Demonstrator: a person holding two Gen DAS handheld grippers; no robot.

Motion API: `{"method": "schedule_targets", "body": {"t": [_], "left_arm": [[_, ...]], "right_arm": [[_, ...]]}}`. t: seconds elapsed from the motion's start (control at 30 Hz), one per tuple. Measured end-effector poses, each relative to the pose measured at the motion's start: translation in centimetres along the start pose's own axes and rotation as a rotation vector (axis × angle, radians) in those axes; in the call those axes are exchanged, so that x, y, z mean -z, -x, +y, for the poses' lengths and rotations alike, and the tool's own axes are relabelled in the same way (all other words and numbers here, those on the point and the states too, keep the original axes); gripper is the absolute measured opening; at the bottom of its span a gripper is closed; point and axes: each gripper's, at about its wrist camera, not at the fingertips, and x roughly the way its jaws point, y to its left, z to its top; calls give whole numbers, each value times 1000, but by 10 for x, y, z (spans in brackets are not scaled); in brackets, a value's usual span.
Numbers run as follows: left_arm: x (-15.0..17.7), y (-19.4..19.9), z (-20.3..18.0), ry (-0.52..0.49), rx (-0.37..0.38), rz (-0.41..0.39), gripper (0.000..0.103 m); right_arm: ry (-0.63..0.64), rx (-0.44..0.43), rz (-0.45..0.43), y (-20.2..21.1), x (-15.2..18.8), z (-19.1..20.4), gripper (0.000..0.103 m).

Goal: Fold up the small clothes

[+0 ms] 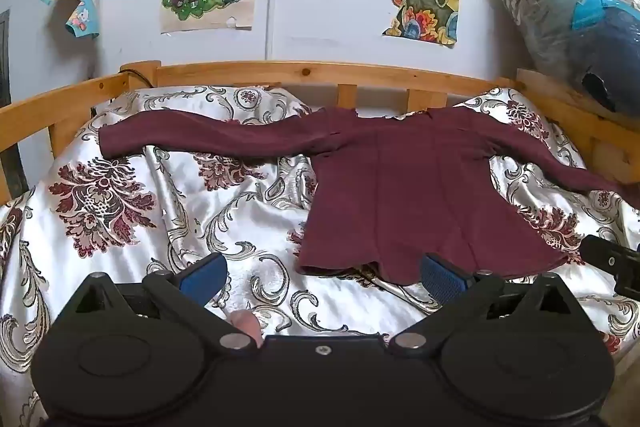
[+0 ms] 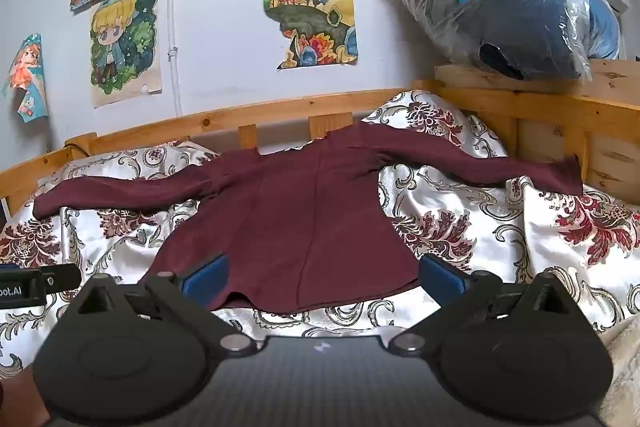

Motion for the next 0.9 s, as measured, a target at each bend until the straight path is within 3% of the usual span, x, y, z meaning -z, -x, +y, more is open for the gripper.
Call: {"method": "schedule_targets", "body": {"t": [0.9], "left_arm": [[3,-2,0,15,3,13,102]], "right_arm": [[-13,0,-2,1,0,0,103]]}}
